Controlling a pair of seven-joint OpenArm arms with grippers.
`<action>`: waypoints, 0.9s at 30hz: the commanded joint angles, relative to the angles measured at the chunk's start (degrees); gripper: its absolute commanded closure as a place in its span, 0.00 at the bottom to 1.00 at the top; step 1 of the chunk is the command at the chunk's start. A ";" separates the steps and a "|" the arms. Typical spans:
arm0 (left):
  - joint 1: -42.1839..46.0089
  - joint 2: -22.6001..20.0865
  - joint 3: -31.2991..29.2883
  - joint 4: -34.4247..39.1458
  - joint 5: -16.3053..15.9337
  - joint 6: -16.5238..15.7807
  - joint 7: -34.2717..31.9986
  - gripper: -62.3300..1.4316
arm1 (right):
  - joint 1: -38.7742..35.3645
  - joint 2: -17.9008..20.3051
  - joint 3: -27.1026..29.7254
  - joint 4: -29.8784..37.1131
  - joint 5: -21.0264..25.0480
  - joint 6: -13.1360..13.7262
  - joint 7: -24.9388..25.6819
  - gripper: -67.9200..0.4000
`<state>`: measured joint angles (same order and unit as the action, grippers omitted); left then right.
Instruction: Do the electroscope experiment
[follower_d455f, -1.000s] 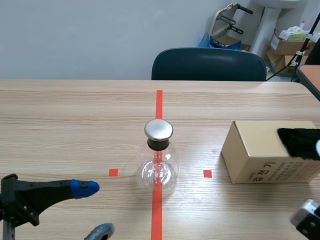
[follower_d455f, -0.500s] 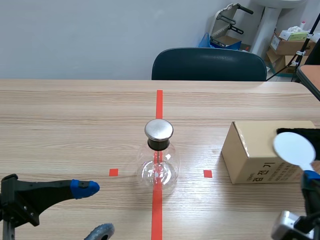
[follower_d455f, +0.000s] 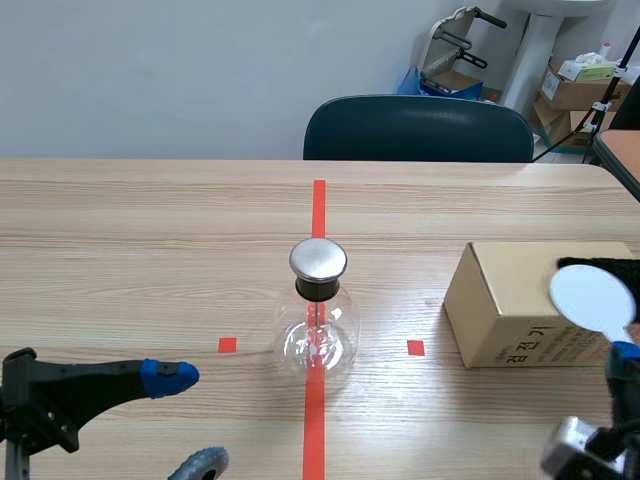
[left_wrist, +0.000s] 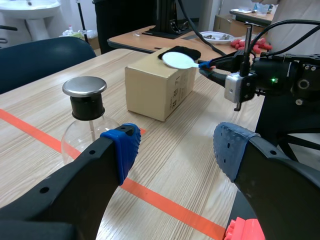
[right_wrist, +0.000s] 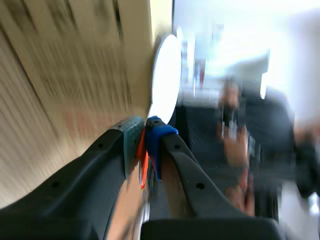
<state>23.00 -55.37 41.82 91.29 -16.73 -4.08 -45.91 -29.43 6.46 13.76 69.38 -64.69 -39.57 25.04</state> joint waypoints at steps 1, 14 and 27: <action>0.00 0.46 -0.07 0.83 -0.15 -0.13 -1.09 0.43 | -0.26 0.68 0.48 0.90 0.74 -0.09 -4.87 0.98; 0.00 0.46 -0.07 0.83 -0.15 -0.13 -1.07 0.43 | -0.26 1.40 0.44 0.90 0.68 -0.26 -5.18 0.98; 0.00 1.38 -0.07 0.81 -0.15 -0.15 -0.70 0.43 | -0.26 1.01 0.44 0.90 0.33 -1.36 -1.46 0.98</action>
<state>23.00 -54.43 41.82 91.29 -16.73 -4.10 -45.71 -29.58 6.87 14.37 69.38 -63.51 -40.69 20.53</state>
